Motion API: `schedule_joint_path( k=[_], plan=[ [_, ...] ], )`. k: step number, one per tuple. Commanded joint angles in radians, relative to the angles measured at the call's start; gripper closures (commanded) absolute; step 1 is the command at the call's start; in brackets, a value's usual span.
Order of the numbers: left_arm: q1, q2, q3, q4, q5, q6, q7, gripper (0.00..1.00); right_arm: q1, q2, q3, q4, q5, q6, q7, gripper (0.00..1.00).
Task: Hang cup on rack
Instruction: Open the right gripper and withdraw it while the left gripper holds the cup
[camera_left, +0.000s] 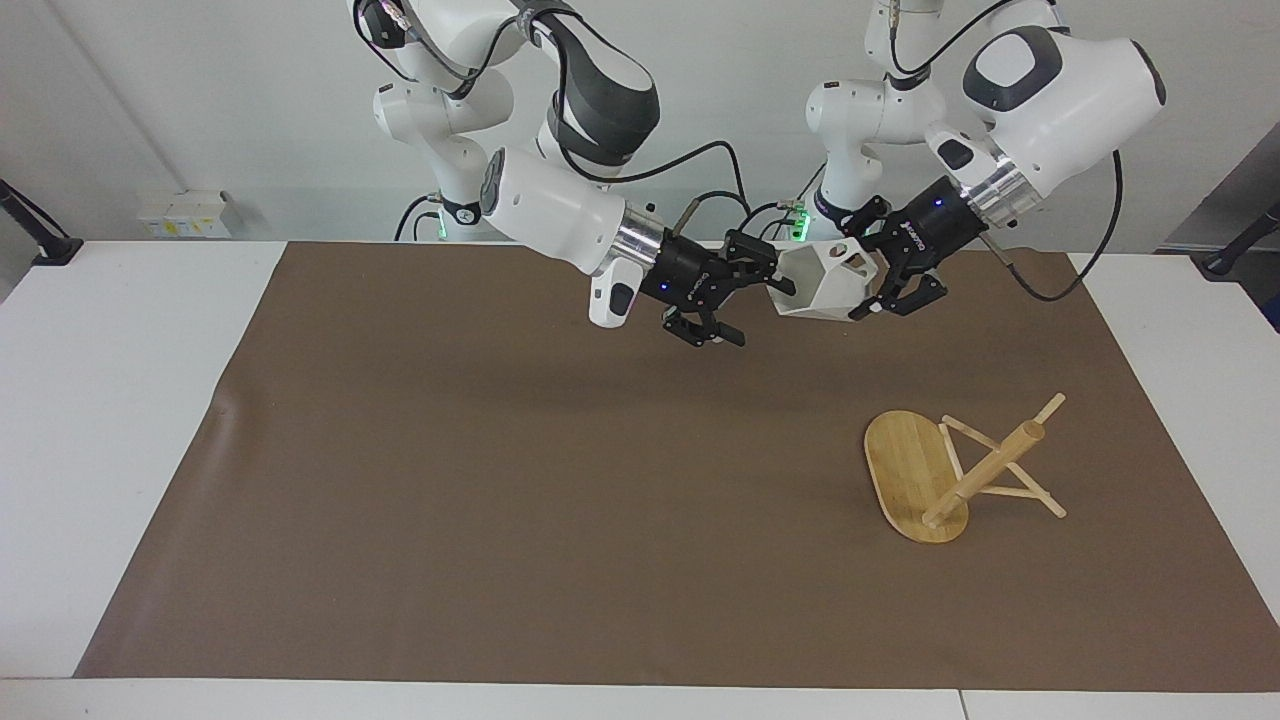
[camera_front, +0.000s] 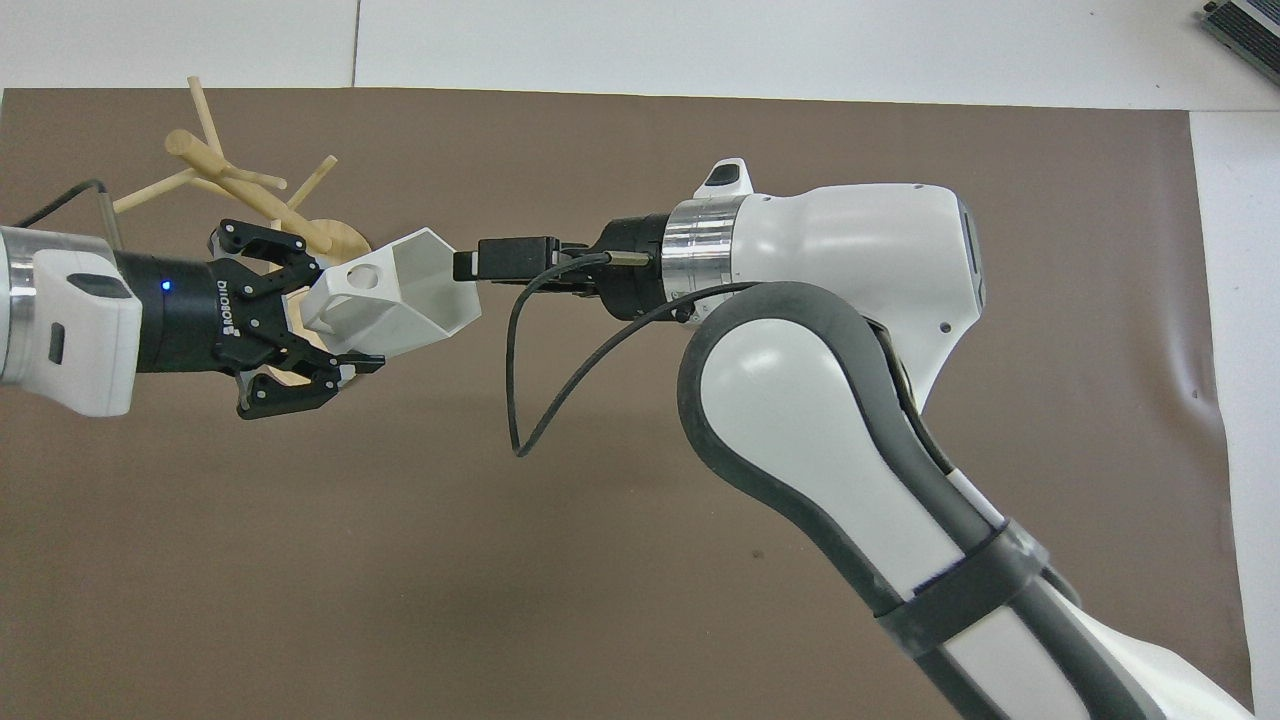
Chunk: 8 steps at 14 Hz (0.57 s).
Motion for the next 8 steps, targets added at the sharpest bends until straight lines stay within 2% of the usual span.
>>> schedule_joint_path(
  k=[1, 3, 6, 8],
  plan=[
    [0.011, -0.029, -0.003, -0.038, 0.002, 0.067, -0.072, 1.0, -0.035, -0.007, 0.001, -0.011, -0.024, 0.008, 0.019, 0.0],
    [0.005, -0.027, -0.006, -0.045, 0.071, 0.102, -0.168, 1.0, -0.071, -0.013, -0.004, -0.011, -0.089, 0.009, 0.013, 0.0],
    [-0.006, -0.029, -0.006, -0.075, 0.177, 0.164, -0.285, 1.0, -0.14, -0.016, -0.004, -0.011, -0.353, 0.009, 0.006, 0.0],
    [-0.031, -0.033, -0.011, -0.129, 0.217, 0.295, -0.334, 1.0, -0.184, -0.016, -0.004, -0.011, -0.487, -0.004, 0.006, 0.0]
  ],
)
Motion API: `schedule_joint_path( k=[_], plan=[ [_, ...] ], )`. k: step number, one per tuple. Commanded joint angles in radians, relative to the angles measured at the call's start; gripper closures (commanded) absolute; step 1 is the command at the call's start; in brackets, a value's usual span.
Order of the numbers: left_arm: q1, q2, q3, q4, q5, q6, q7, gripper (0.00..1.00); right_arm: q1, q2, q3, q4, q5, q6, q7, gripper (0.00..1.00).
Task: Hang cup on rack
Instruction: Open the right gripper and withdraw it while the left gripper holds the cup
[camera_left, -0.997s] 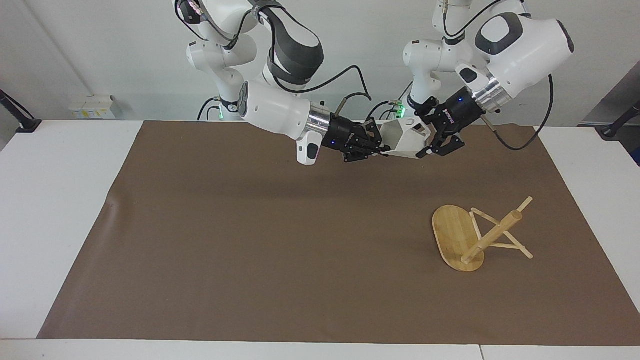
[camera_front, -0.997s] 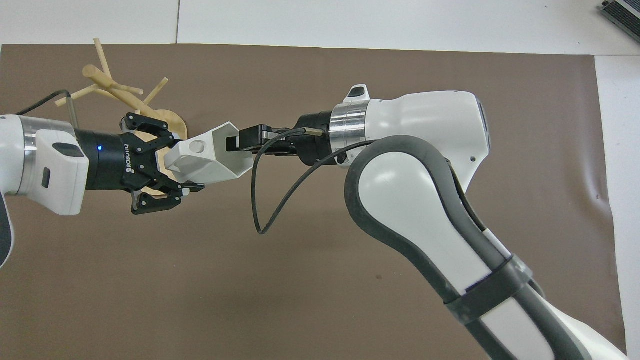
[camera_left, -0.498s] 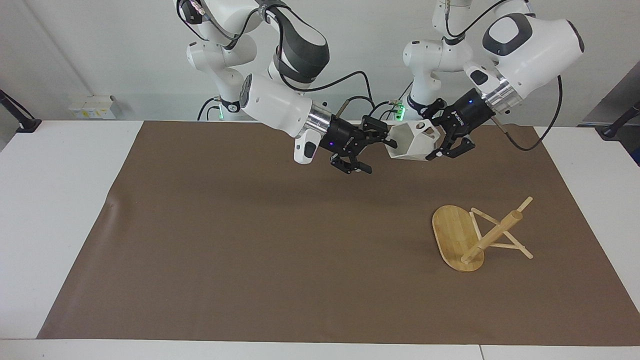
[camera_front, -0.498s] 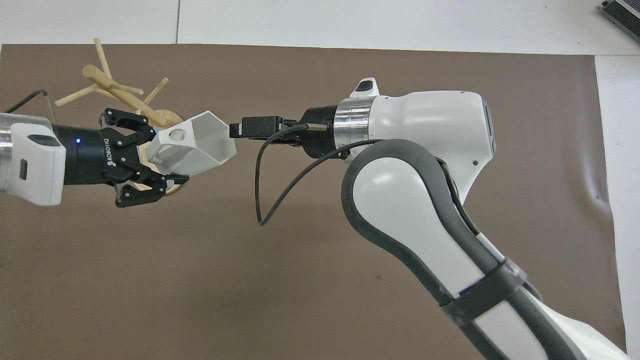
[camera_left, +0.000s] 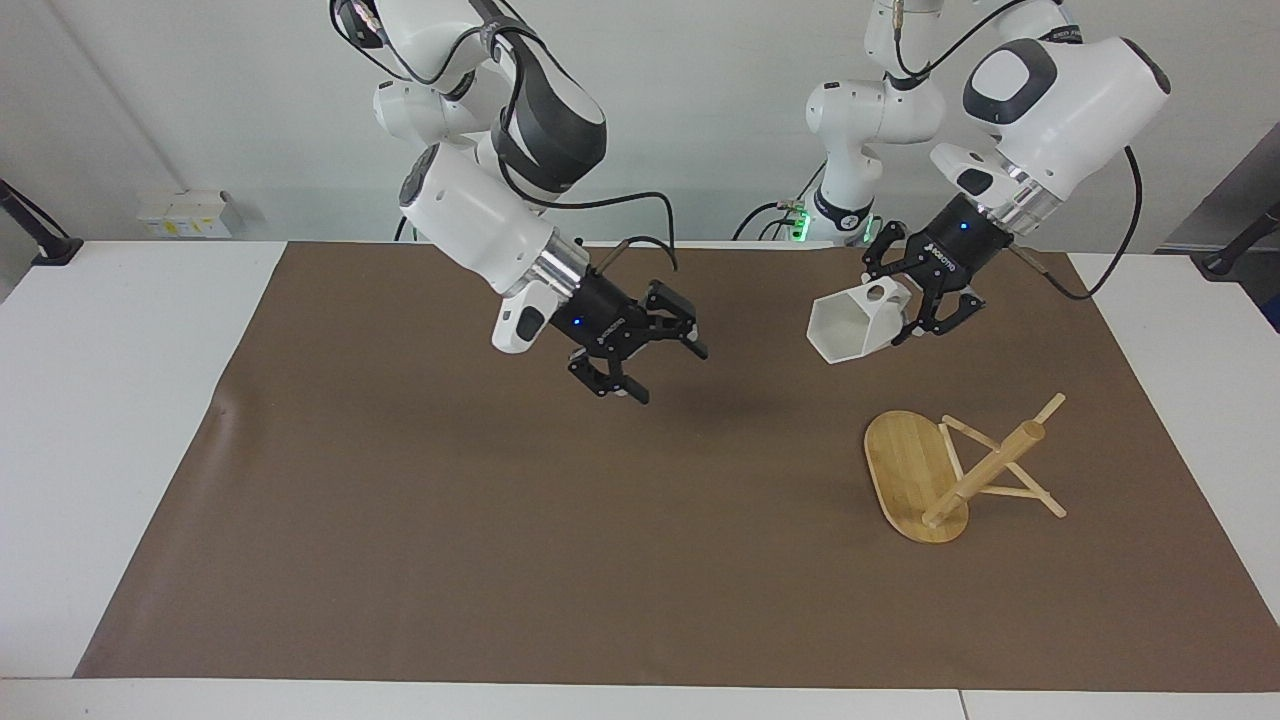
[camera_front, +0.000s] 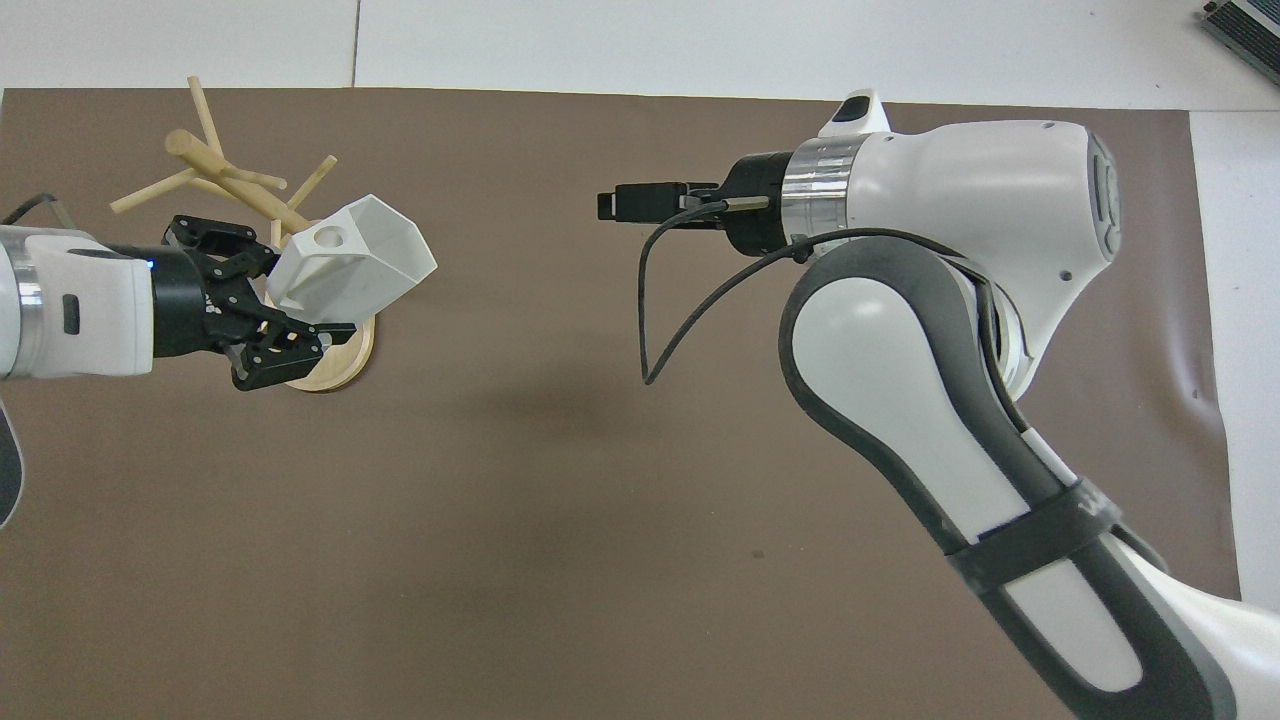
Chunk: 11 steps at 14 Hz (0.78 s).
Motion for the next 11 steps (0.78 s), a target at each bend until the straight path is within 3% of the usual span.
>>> schedule_joint_path(
  k=[1, 5, 8, 11],
  plan=[
    [-0.051, -0.033, 0.001, -0.103, 0.039, 0.195, -0.098, 1.0, -0.057, -0.015, 0.01, -0.014, -0.155, -0.015, 0.006, 0.0],
    [-0.055, 0.013, -0.002, -0.131, 0.049, 0.324, -0.193, 1.0, -0.152, -0.035, 0.004, -0.011, -0.38, -0.133, 0.006, 0.0],
    [-0.054, 0.071, -0.002, -0.128, 0.049, 0.418, -0.225, 1.0, -0.16, -0.057, -0.065, -0.011, -0.543, -0.236, 0.006, 0.0],
    [-0.077, 0.092, -0.002, -0.128, 0.049, 0.438, -0.339, 1.0, -0.16, -0.08, -0.135, -0.011, -0.603, -0.322, 0.006, 0.0]
  ],
)
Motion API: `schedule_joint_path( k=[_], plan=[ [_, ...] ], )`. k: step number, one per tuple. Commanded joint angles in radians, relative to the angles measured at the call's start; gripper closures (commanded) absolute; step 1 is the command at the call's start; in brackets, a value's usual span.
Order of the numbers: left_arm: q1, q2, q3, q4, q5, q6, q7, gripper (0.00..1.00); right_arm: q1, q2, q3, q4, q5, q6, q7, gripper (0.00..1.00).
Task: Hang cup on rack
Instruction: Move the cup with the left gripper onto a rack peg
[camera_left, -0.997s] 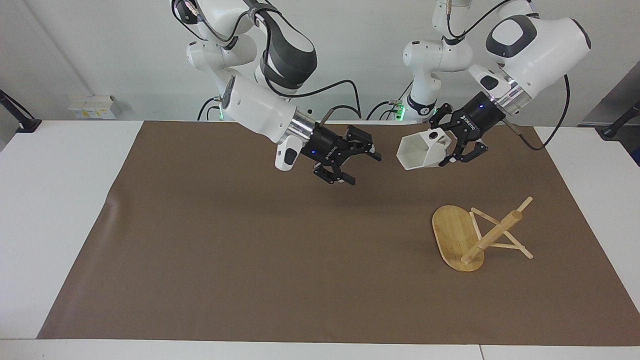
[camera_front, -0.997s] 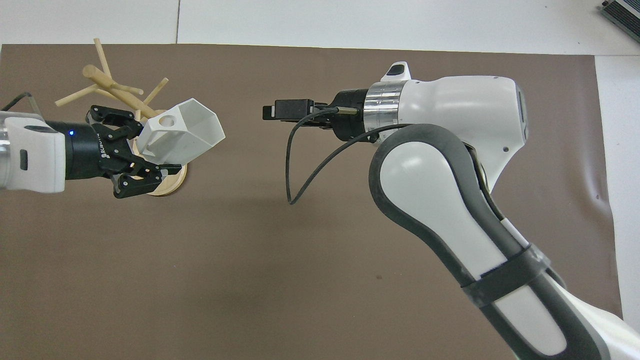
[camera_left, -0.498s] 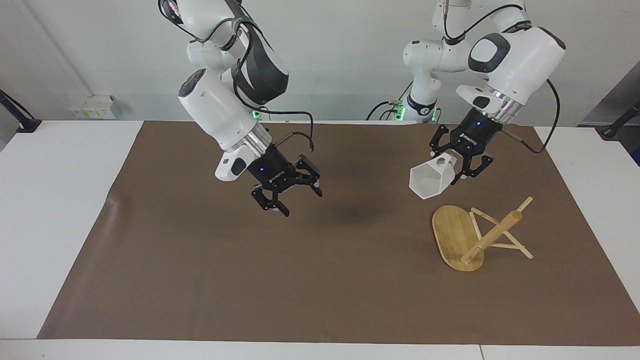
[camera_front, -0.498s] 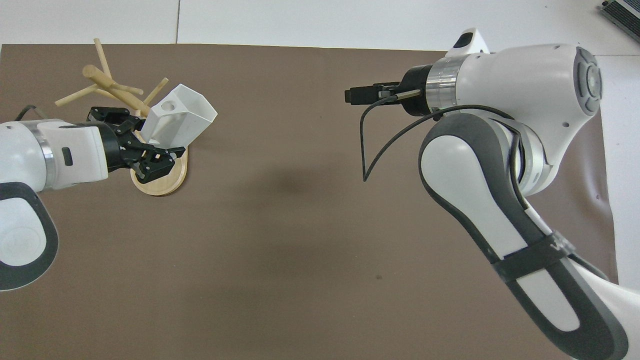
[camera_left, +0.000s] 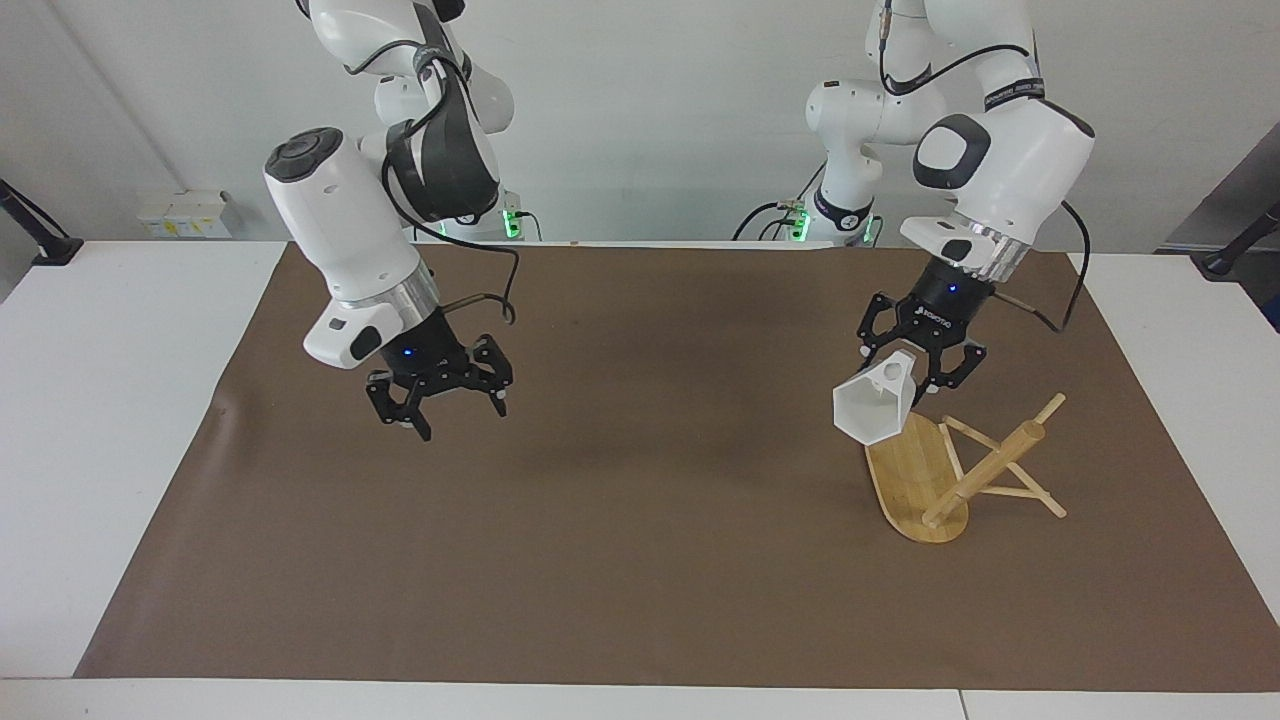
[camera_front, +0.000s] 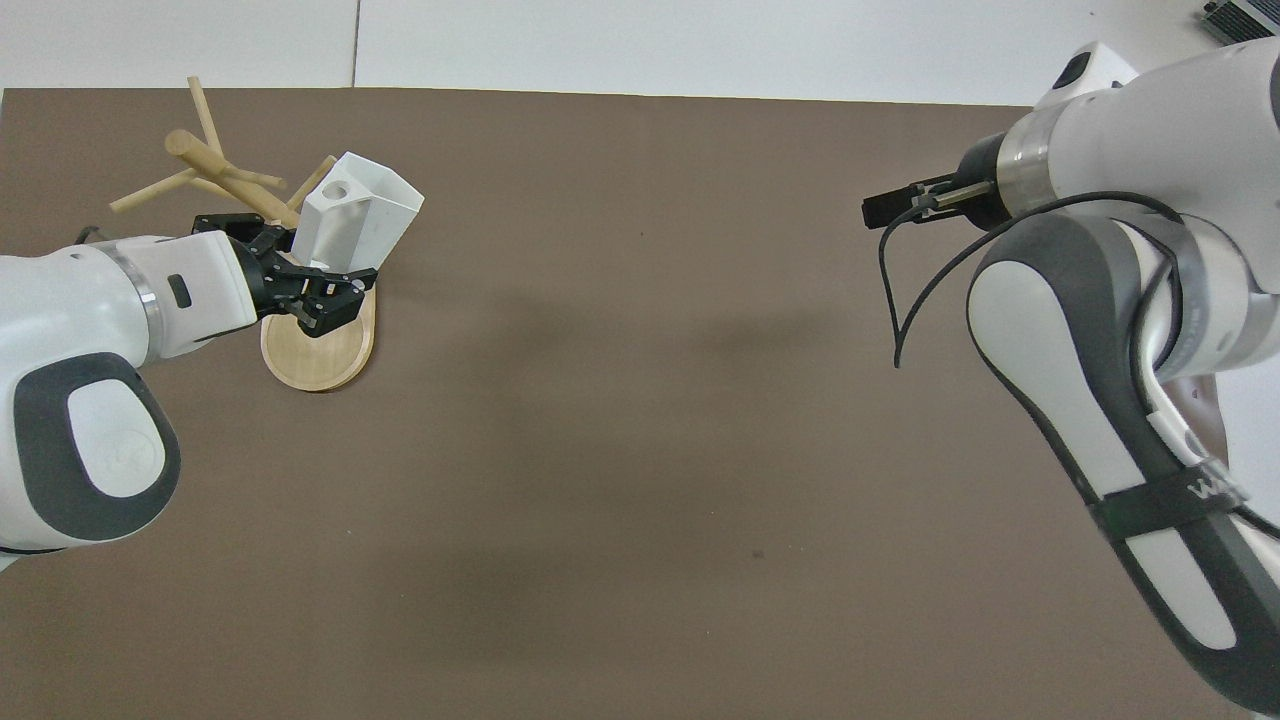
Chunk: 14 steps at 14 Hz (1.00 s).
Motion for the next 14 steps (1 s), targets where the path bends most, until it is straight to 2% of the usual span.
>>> schedule_joint_path(
  k=[1, 9, 14],
  plan=[
    [-0.029, 0.018, 0.006, -0.007, 0.024, 0.057, -0.083, 1.0, -0.003, -0.036, -0.045, -0.013, -0.054, -0.087, 0.006, 0.0],
    [-0.013, 0.035, 0.004, -0.008, 0.022, 0.057, -0.298, 1.0, 0.014, -0.099, -0.183, -0.005, -0.1, -0.285, 0.006, 0.0],
    [0.017, 0.033, 0.004, -0.01, 0.02, 0.039, -0.319, 1.0, -0.004, -0.148, -0.197, -0.002, -0.097, -0.368, 0.007, 0.0]
  ],
)
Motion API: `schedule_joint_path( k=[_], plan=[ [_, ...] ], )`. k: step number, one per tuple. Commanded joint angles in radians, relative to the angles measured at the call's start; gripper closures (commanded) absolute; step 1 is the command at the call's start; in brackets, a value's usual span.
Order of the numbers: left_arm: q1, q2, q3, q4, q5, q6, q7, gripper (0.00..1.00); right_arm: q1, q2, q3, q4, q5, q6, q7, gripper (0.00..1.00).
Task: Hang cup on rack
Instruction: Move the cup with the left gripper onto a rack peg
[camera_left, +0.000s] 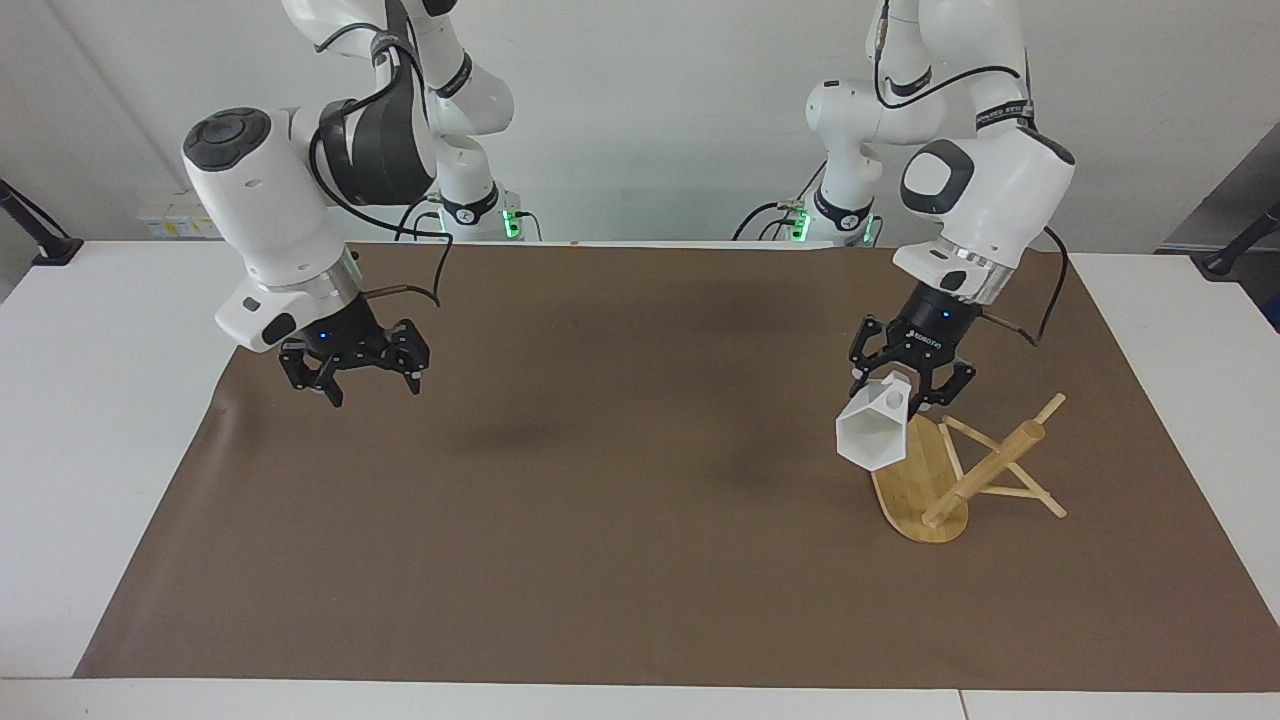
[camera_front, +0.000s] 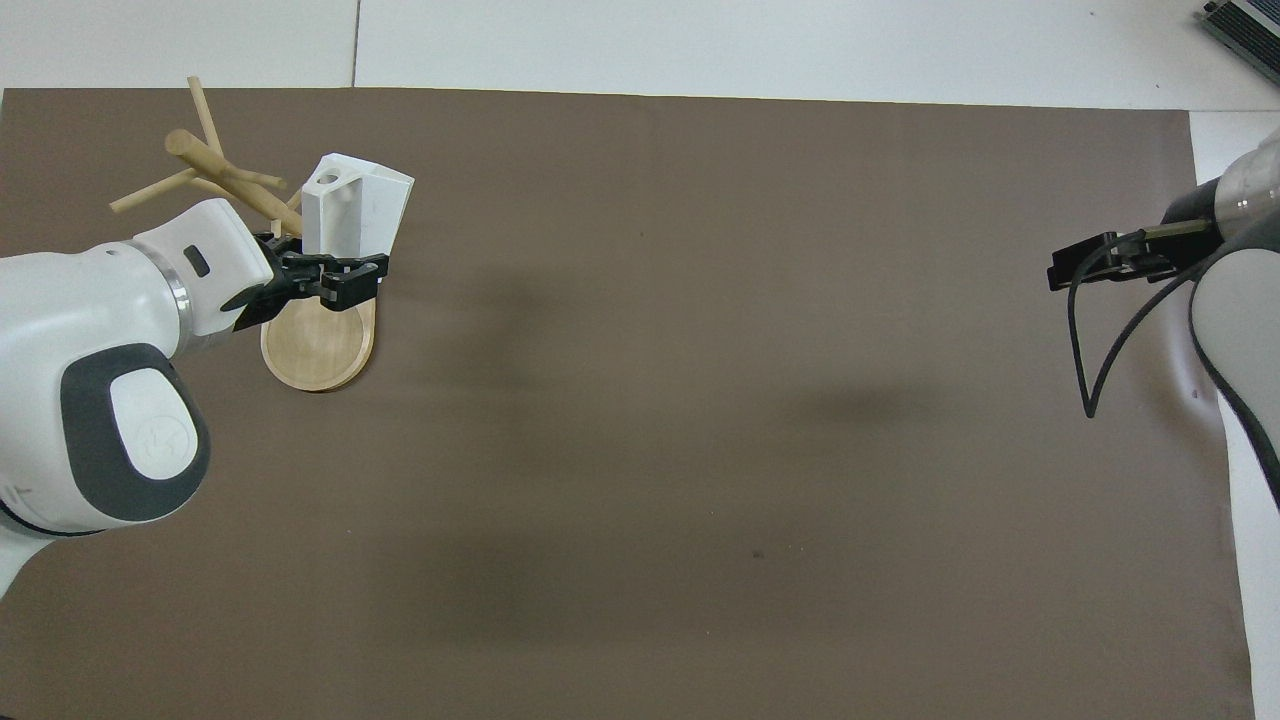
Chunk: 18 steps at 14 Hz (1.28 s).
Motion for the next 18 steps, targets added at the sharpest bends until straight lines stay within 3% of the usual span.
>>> schedule_joint_path(
  k=[1, 8, 18],
  plan=[
    [0.03, -0.009, -0.001, -0.01, 0.02, -0.019, -0.062, 1.0, -0.004, -0.036, -0.017, -0.005, -0.015, -0.053, 0.007, 0.0],
    [0.05, 0.003, -0.001, -0.005, 0.019, -0.024, -0.176, 1.0, -0.007, -0.093, -0.039, -0.016, 0.001, -0.14, 0.027, 0.0],
    [0.055, 0.046, 0.001, 0.047, 0.005, -0.044, -0.259, 1.0, -0.007, -0.184, -0.026, -0.139, 0.028, -0.119, 0.106, 0.0]
  ],
)
